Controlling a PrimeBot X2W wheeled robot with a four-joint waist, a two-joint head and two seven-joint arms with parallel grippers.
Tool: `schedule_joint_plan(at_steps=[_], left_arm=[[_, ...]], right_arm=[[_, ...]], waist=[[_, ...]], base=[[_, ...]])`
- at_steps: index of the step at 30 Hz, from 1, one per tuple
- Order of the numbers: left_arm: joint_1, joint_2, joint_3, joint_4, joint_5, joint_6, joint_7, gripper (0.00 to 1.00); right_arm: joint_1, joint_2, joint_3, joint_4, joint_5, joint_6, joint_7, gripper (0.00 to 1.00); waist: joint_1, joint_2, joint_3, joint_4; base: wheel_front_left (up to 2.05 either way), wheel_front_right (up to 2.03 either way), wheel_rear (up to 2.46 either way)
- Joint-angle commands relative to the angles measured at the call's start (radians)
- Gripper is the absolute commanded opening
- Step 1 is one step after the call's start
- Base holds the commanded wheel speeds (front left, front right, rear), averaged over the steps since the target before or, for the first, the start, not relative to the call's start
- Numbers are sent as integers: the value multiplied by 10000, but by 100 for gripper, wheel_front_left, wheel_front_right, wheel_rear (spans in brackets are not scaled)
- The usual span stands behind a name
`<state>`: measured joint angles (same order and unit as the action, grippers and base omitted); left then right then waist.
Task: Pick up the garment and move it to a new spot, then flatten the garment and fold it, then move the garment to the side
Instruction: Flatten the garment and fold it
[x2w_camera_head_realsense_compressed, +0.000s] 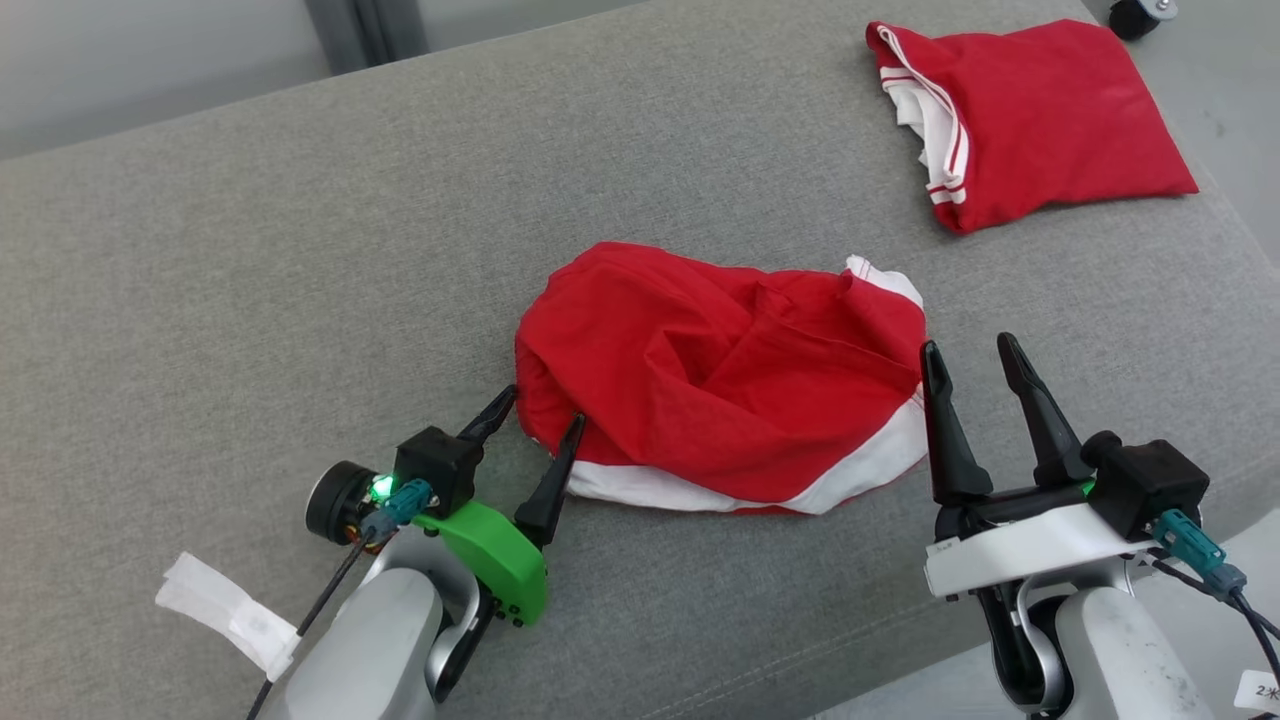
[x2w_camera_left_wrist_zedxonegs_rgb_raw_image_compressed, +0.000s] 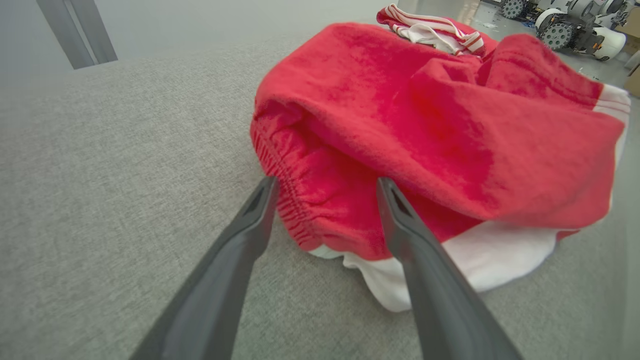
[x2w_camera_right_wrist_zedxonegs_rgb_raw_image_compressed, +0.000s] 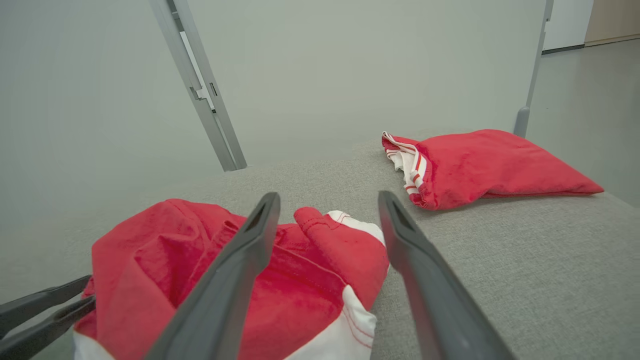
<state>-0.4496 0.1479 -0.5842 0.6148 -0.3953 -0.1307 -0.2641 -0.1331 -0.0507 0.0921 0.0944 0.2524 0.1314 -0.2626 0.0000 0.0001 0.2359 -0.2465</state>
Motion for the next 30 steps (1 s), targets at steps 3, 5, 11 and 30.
schedule_joint_plan(at_steps=[3,5,11,30], left_arm=[[-333,18,-163,536,-179,0,5,100],[-401,-59,-227,811,-299,0,5,100],[-625,-289,-490,1377,-773,0,5,0],[1492,499,2314,-872,-379,194,5,0]], right_arm=[[-138,-1,-12,13,0,-17,-26,100],[-141,0,-47,21,-38,-17,-26,100],[-86,0,-93,63,-121,-17,-26,100],[430,-5,-568,303,-306,-17,-24,100]], waist=[[0,-1,121,-266],[0,-1,90,-296],[0,-1,-61,-267],[0,-1,-1131,1565]], base=[[0,0,0],[0,0,0],[0,0,0],[0,0,0]])
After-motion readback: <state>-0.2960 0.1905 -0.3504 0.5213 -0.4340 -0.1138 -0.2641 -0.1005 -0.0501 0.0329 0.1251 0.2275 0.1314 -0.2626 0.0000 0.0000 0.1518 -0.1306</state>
